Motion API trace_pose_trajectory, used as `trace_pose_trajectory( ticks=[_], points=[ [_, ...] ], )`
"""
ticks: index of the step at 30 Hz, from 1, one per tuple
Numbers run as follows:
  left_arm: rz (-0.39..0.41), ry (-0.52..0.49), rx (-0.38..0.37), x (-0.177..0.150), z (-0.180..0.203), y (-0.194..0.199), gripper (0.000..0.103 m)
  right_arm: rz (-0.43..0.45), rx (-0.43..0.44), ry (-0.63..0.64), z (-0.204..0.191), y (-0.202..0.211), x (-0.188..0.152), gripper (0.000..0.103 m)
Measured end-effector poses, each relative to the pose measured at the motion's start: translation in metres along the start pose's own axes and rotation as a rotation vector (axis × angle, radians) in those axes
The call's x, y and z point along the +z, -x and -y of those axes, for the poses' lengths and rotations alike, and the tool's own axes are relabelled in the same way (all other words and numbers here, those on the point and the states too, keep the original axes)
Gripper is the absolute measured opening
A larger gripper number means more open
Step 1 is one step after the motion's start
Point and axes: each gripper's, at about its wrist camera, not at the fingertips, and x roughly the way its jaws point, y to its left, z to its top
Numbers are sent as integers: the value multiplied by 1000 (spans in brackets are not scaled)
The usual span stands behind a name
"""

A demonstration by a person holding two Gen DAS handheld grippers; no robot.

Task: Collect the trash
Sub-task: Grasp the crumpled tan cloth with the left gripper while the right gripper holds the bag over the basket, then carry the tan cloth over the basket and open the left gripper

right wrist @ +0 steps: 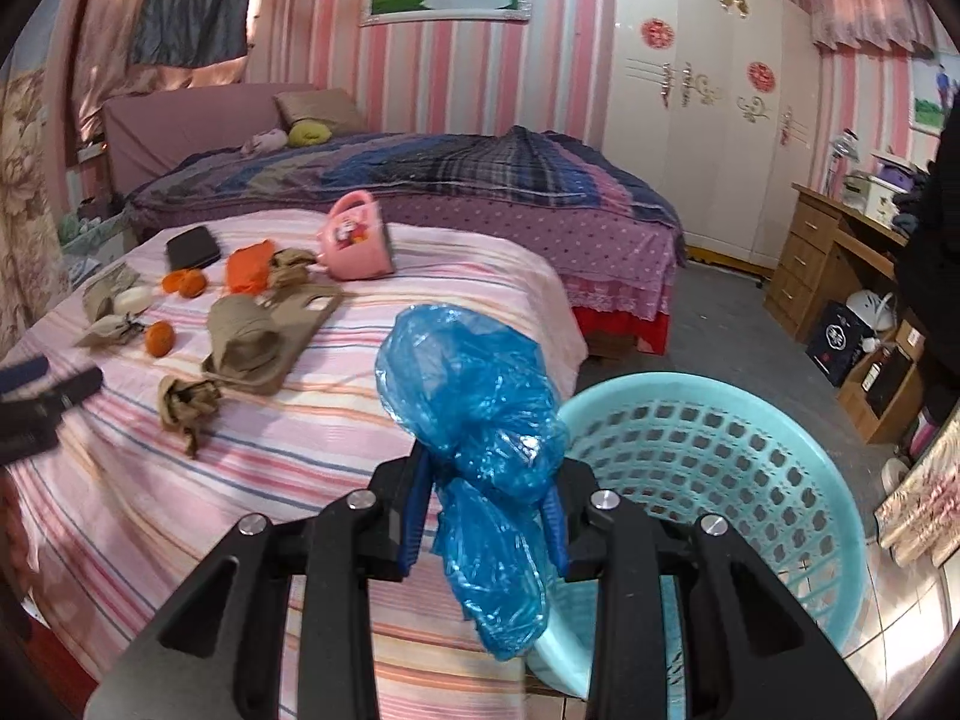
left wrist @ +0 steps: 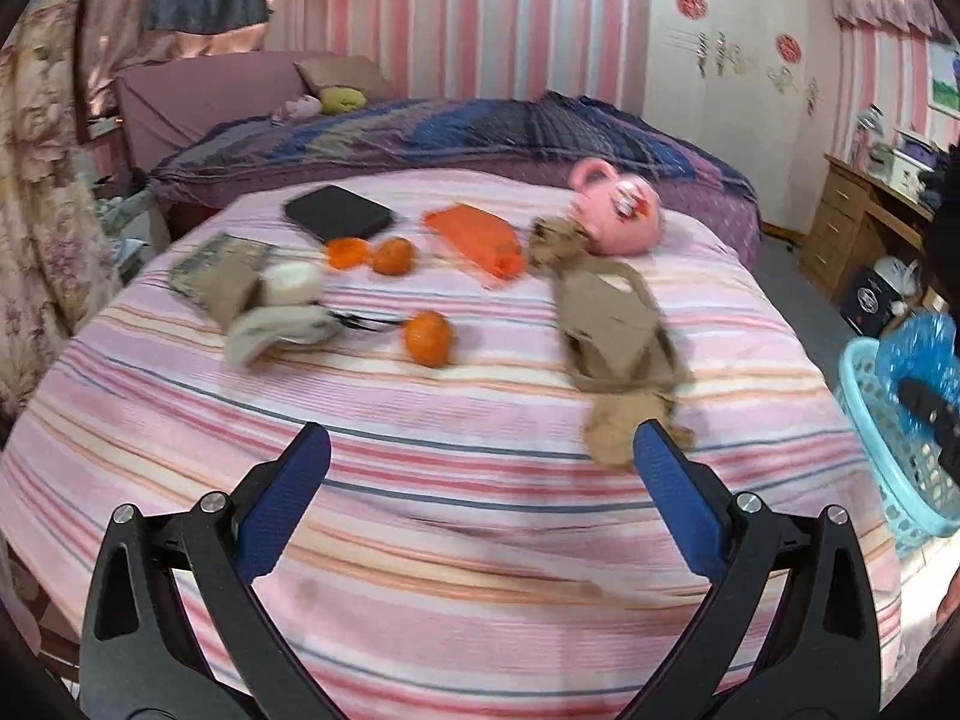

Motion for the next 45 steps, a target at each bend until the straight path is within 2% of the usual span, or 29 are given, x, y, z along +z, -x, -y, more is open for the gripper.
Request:
trace_pose_trajectory(
  ticks=[7, 9, 11, 12, 14, 20, 26, 29, 34, 39, 45],
  points=[
    [-61, -45, -46, 5, 34, -24, 97, -18, -7, -30, 16, -8, -3, 32],
    [-89, -68, -53, 7, 40, -33, 91, -22, -5, -38, 18, -10, -3, 32],
    [-142, -90, -76, 7, 46, -45, 74, -24, -2, -47, 20, -12, -2, 32],
    [-167, -96, -92, 6, 49, -50, 68, -25, 0, -50, 21, -13, -2, 32],
    [-214, -113, -112, 4, 52, -58, 48, -22, 1, -52, 22, -13, -1, 32],
    [-133, -136, -81, 6, 59, -42, 46, -6, -27, -60, 35, -9, 0, 32],
    [-86, -119, -138, 15, 86, -21, 47, -2, -100, -73, 69, -4, 4, 32],
    [-67, -116, -177, 18, 114, -14, 47, -17, -126, -74, 90, -5, 4, 32],
    [-40, -168, -233, 22, 172, -8, 47, -40, -163, -95, 125, -7, -1, 32],
    [-45, -200, -303, 17, 223, -3, 47, -42, -205, -98, 154, -2, -8, 32],
    [-27, -266, -321, 11, 272, -5, 47, -35, -239, -170, 181, 3, -19, 32]
  ],
)
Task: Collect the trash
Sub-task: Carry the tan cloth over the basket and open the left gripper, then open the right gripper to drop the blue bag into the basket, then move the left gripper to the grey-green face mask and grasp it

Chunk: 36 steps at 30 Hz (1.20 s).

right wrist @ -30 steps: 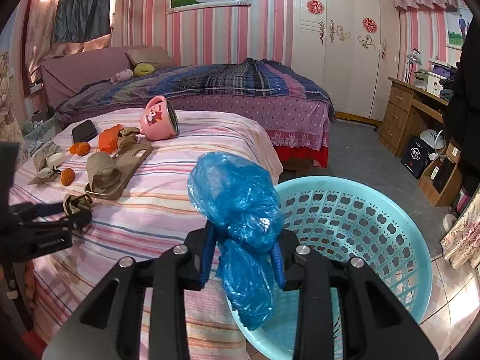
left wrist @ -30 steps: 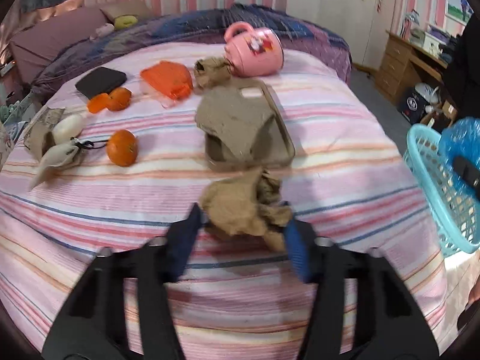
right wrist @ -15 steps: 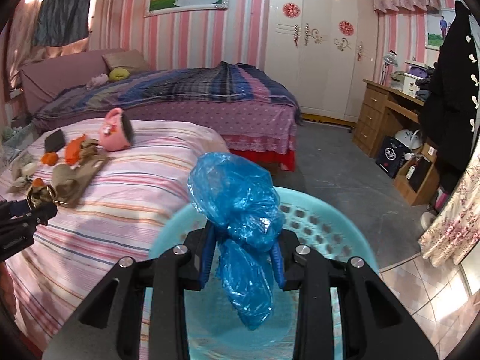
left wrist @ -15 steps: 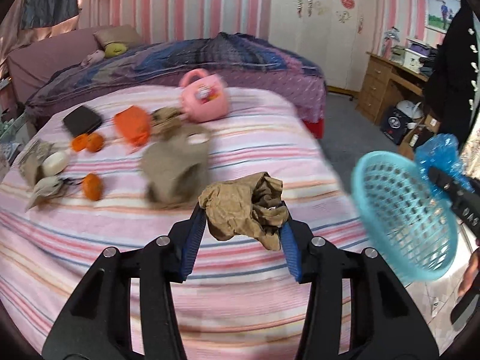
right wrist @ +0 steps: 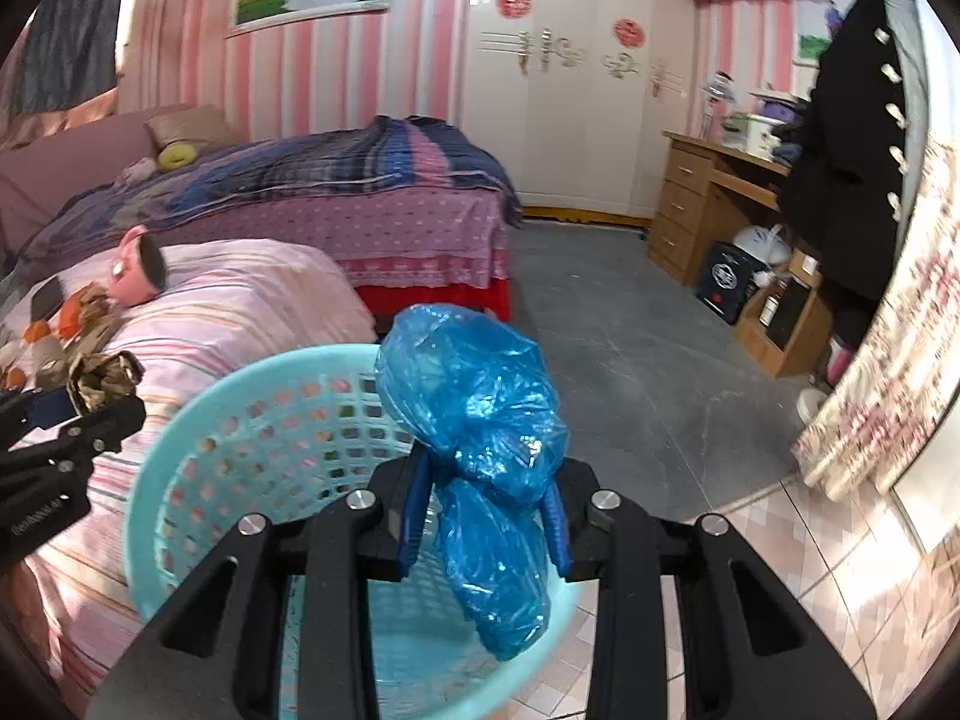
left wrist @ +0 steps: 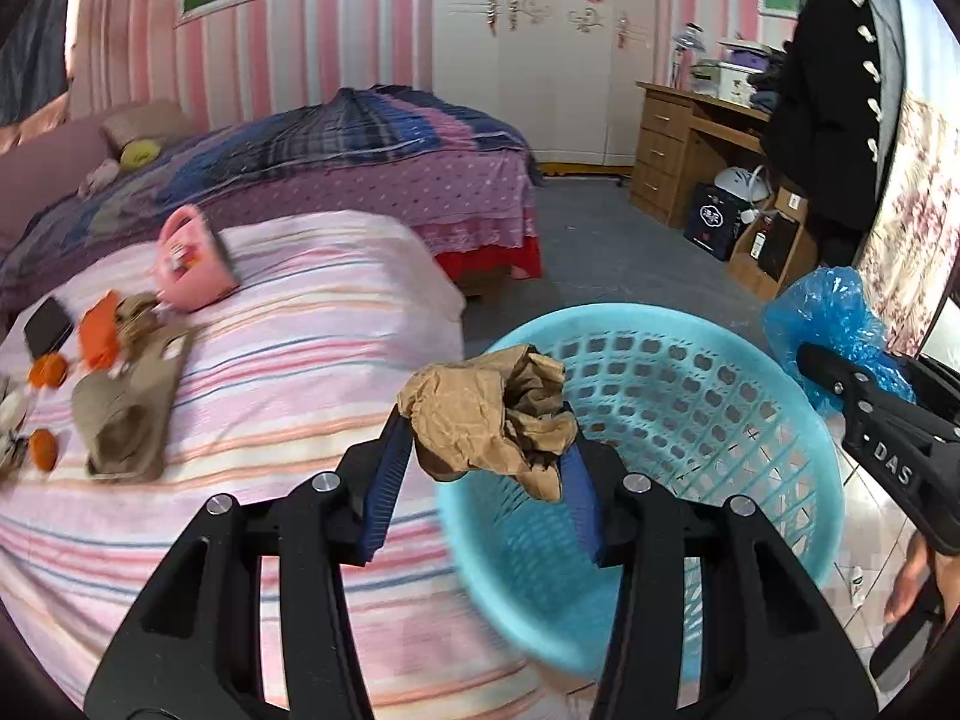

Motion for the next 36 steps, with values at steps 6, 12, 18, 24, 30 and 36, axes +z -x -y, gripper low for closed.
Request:
trace_pose_trajectory(
  ticks=[6, 12, 18, 24, 30, 36],
  points=[
    [-35, -13, -18, 2, 11, -20, 54, 12, 3, -39, 11, 0, -2, 32],
    [-12, 10, 21, 6, -4, -12, 90, 7, 13, -26, 4, -4, -2, 32],
    [-13, 36, 39, 7, -32, -4, 93, -17, 14, -7, -6, -11, -2, 33],
    [-8, 54, 55, 6, -58, 8, 94, 1, -7, -36, -19, -9, 4, 74],
    [14, 70, 77, 4, -82, 23, 96, 3, 2, -12, -42, -8, 9, 83],
    [15, 58, 137, 1, -115, 36, 97, 12, 18, -18, -62, -5, 14, 86]
  ],
)
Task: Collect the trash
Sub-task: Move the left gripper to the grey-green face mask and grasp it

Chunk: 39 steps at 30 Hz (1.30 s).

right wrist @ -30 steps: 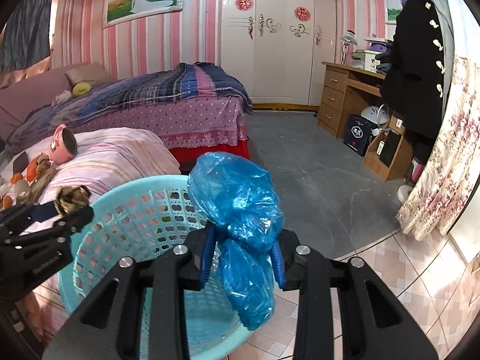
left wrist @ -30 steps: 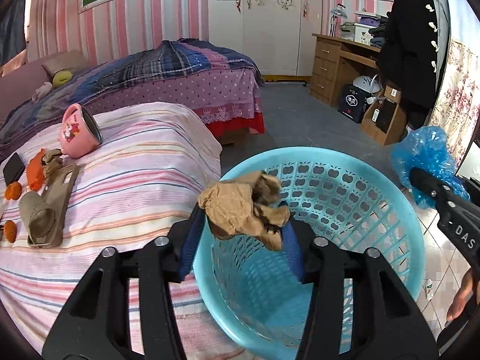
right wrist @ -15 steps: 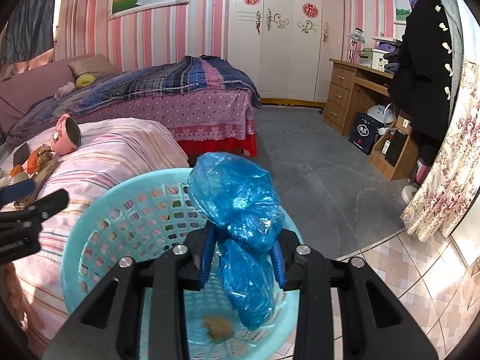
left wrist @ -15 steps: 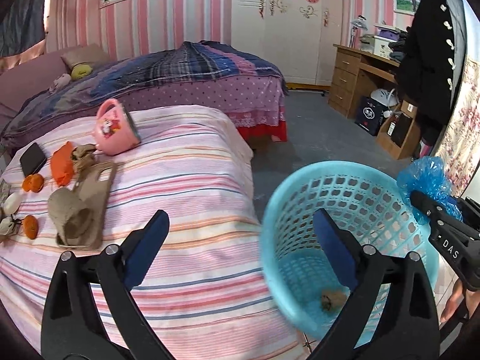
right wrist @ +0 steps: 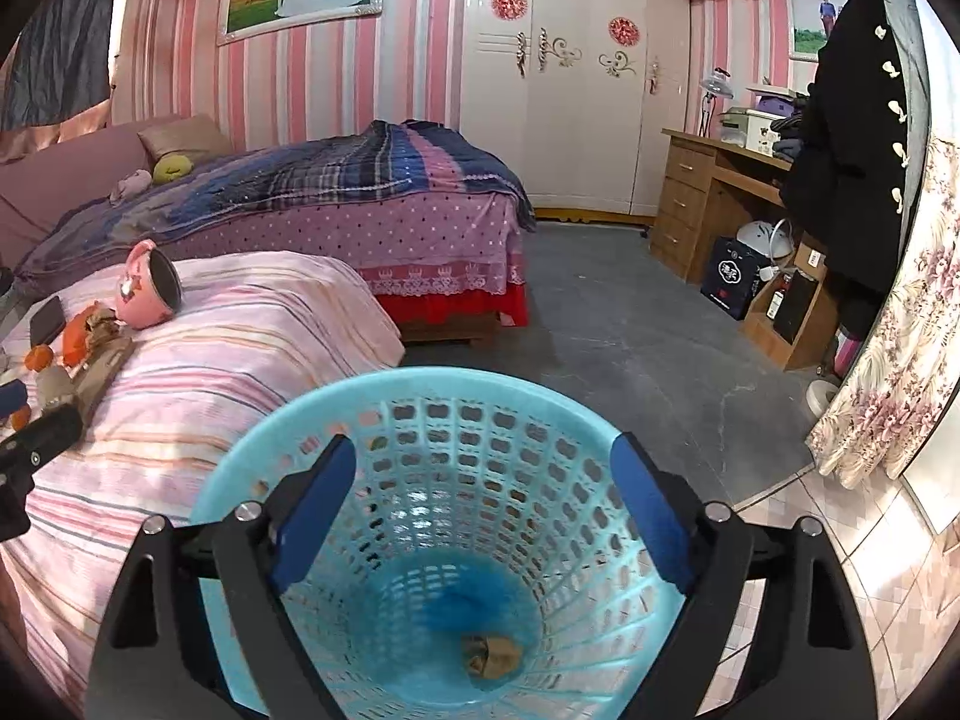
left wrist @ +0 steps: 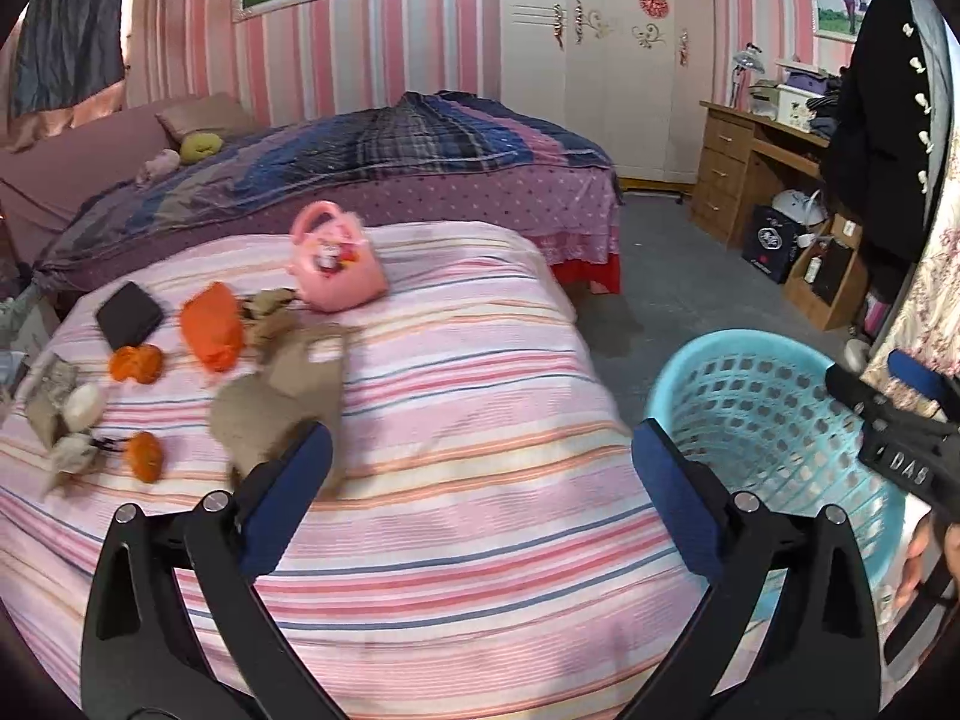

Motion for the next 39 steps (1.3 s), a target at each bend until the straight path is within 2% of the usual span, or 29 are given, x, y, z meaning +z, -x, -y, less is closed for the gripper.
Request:
trace_pose_trajectory(
  ticks=[7, 15, 19, 24, 27, 35, 39],
  points=[
    [13, 20, 65, -4, -55, 15, 97, 6, 36, -23, -29, -3, 6, 86],
    [23, 108, 144, -17, -132, 27, 97, 19, 66, 37, -80, 0, 10, 86],
    [14, 124, 152, -23, -161, 29, 97, 18, 74, 98, -111, 0, 6, 86],
    [13, 114, 181, -29, -188, 29, 97, 9, 91, 134, -138, 1, 2, 86],
    [-15, 108, 184, -34, -205, 26, 97, 4, 110, 141, -152, 3, 2, 86],
    [-24, 164, 204, -35, -247, 21, 97, 33, 162, 168, -190, 10, 24, 86],
    [-34, 156, 232, -38, -260, 17, 97, 58, 166, 211, -215, 10, 32, 86]
  ],
)
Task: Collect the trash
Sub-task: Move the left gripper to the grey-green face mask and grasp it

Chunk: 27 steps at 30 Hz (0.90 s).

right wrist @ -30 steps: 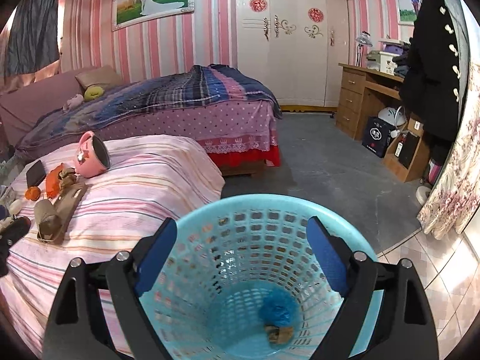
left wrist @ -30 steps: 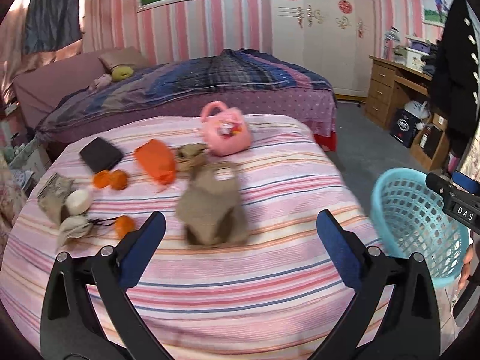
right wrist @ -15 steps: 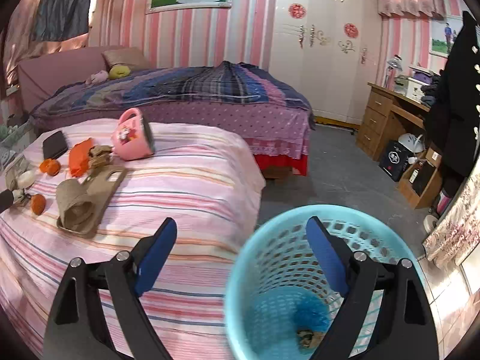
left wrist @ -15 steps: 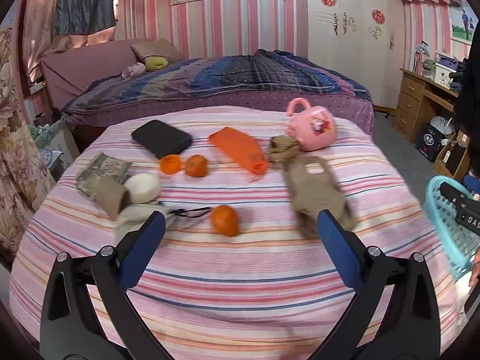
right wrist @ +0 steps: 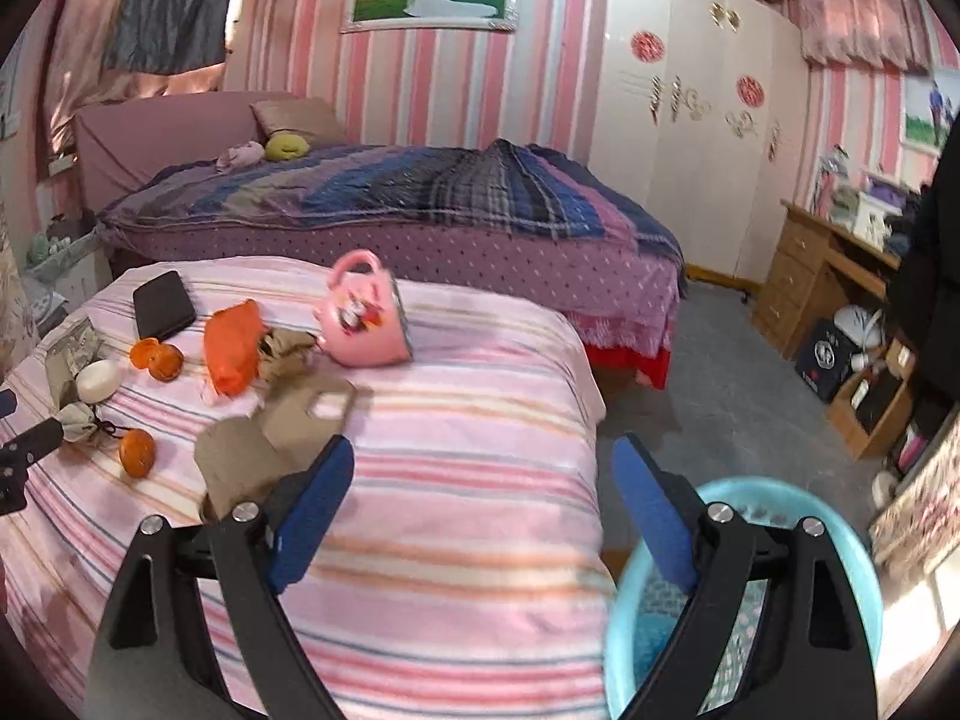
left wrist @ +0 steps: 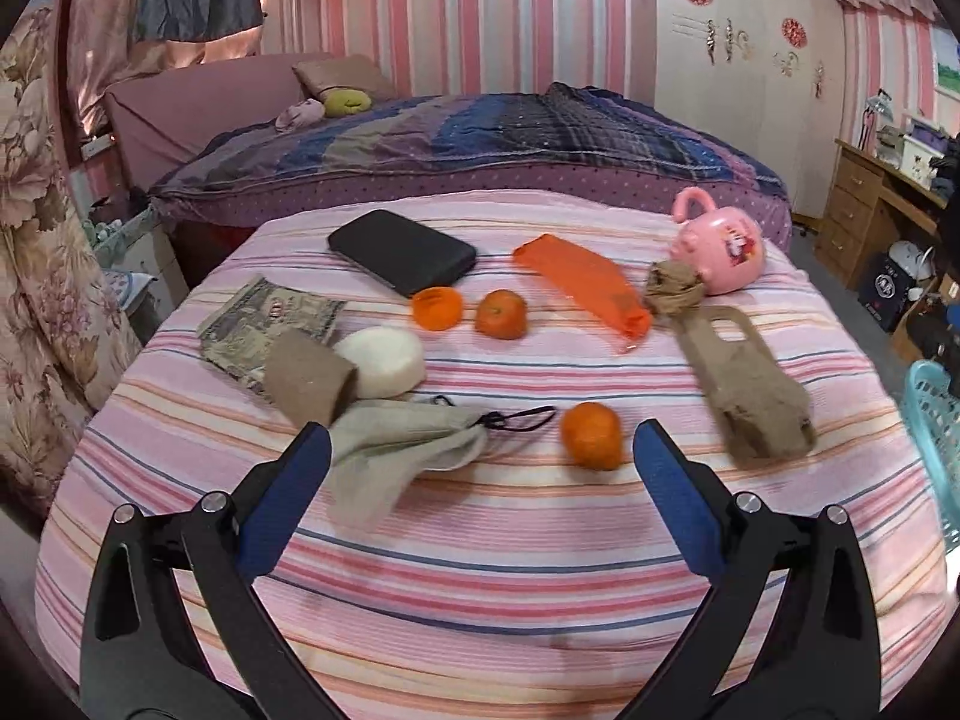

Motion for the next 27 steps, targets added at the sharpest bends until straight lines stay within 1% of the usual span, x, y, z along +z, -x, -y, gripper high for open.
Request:
trace_pose_trajectory(
  ticks=[3, 5, 11, 13, 16, 19, 21, 23, 25, 27],
  points=[
    [-13, -9, 0, -2, -6, -4, 97, -1, 10, 18, -10, -5, -3, 86],
    [-28, -11, -3, -5, -11, -8, 97, -24, 13, 35, -17, -14, -9, 86],
    [-99, -32, -5, -15, -19, -26, 97, -67, 14, 65, -26, -27, -18, 86],
    [-106, -29, 4, -18, -21, -30, 97, -74, 11, 75, -27, -29, -21, 86],
    [-134, -25, -11, -20, -24, -37, 97, -81, 15, 77, -29, -31, -23, 86],
    [-144, -9, 1, -18, -29, -44, 96, -85, 20, 78, -29, -33, -23, 86],
    [-157, 7, 11, -16, -32, -50, 93, -88, 24, 73, -29, -34, -23, 86],
    [-190, 41, 0, -14, -38, -61, 83, -95, 35, 63, -29, -36, -24, 86],
    [-219, 69, -13, -13, -42, -69, 75, -96, 39, 60, -29, -37, -24, 86],
    [-229, 81, -17, -13, -43, -73, 69, -95, 50, 55, -31, -36, -24, 86]
  ],
)
